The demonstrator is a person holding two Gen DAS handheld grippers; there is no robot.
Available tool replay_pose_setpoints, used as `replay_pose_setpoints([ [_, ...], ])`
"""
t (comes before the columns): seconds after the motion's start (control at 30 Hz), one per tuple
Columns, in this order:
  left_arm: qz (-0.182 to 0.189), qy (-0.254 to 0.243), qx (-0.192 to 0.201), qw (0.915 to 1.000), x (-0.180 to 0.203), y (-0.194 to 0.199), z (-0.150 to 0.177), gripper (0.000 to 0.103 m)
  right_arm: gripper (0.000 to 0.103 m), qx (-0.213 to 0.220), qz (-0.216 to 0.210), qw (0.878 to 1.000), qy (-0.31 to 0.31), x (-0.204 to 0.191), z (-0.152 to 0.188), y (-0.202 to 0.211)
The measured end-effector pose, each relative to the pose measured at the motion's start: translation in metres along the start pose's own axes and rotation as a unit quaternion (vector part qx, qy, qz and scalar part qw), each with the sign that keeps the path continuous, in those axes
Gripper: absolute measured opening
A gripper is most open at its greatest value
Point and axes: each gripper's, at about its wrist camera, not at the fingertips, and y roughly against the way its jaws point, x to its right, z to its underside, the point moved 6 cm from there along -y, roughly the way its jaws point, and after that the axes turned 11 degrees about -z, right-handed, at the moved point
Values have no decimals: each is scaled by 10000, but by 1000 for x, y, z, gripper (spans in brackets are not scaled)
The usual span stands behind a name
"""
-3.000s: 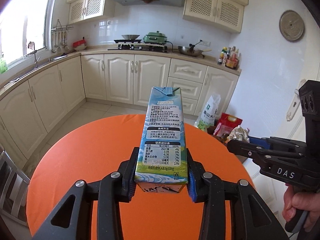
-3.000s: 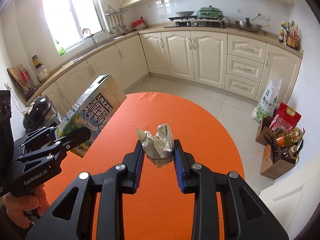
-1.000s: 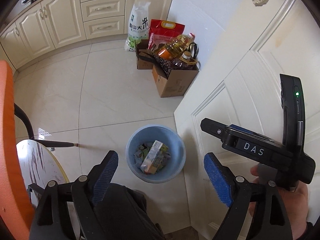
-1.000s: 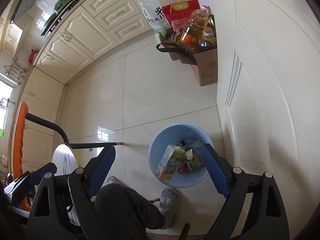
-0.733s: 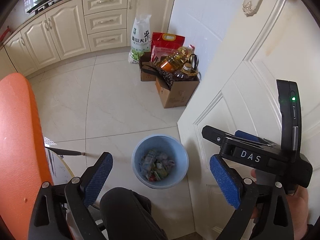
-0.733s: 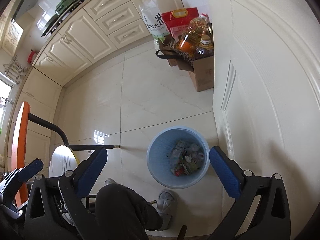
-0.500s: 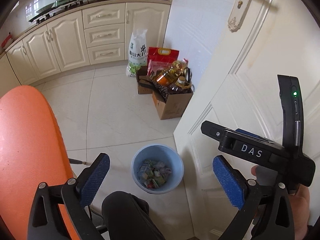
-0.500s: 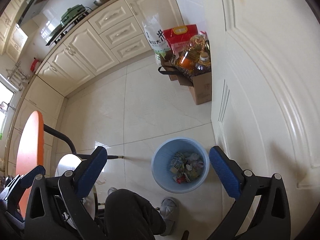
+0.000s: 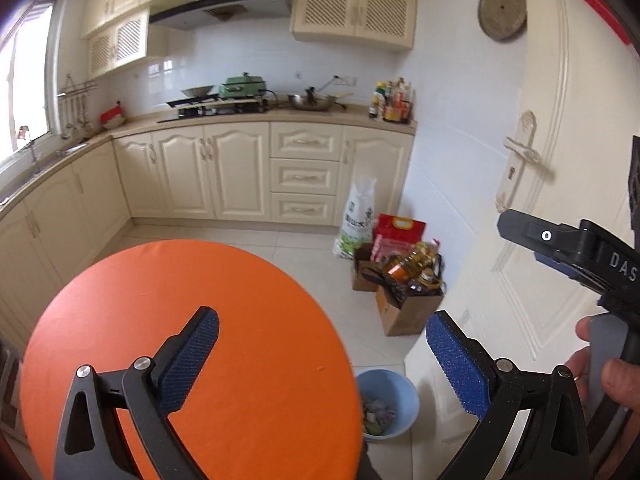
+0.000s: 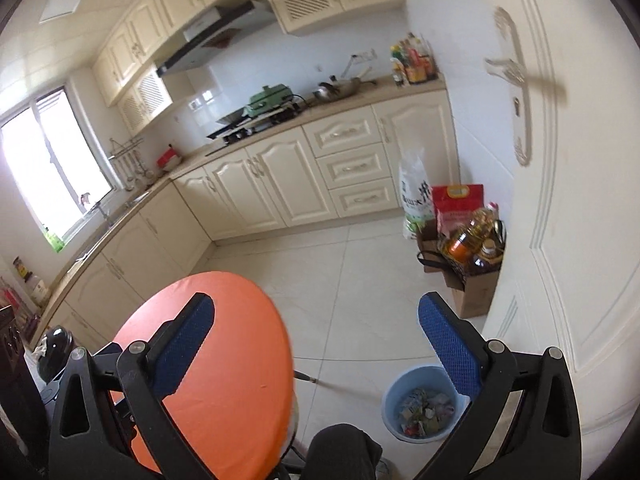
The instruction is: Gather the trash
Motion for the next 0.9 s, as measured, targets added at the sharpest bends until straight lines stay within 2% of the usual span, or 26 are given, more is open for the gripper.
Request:
replay_pose_setpoints([
  [0.17,-825,456,391,9948,-84,79,19,102,103,43,-374,9969,696,-95,6,3],
  [0.33,-1540,806,711,9822,-156,152,43,102,103,7,-666,9876,1420,-182,30,2],
  [0.43,-1840,1023,883,9736,-184,194,64,102,103,-45,-797,9825,1684,-221,49,-2],
  [0.63,-2214,1308,961,9616,-204,242,108,102,103,-129,-909,9752,2014,-263,78,-2],
  [0.67,-2206,1345,962,9612,-188,244,113,102,103,-145,-912,9743,2056,-267,81,-3],
  [0.8,-2177,1402,1014,9605,-163,266,128,102,103,-138,-894,9720,2167,-275,89,1],
  [0.9,-2292,1388,1091,9572,-157,268,125,102,103,-127,-870,9718,2187,-278,91,3],
])
